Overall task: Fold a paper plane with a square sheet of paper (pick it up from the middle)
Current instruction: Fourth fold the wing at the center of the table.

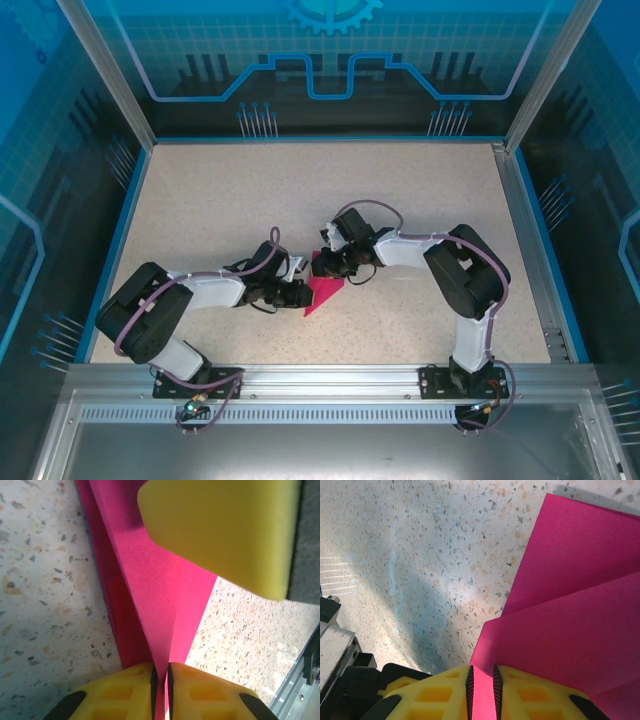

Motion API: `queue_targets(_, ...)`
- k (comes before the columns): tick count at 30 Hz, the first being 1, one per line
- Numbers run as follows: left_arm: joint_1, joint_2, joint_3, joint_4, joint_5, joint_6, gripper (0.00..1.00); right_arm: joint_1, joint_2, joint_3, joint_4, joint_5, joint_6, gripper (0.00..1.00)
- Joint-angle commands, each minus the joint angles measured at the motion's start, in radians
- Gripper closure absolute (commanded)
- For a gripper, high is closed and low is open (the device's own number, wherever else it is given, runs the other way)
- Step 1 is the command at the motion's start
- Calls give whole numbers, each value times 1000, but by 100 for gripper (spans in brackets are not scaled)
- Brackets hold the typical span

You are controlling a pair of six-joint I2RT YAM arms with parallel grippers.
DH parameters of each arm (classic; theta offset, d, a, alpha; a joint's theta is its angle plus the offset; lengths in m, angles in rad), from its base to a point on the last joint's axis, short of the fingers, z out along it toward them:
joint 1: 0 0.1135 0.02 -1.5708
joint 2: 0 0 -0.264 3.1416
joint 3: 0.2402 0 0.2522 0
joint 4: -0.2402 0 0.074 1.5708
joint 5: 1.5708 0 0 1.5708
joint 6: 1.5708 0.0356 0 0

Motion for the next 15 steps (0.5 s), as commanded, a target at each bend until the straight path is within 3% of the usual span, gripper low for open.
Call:
queue_targets(1, 6, -14, -12, -22, 8, 27, 85, -4, 16, 22, -25, 21, 4, 79)
queue_targets(8, 7, -18, -15, -31, -3, 19, 99, -6, 28, 22, -27, 26, 3, 79)
queue_targets(15, 8, 13, -14, -55, -13, -28, 100, -6, 41, 28, -34, 34, 0, 79)
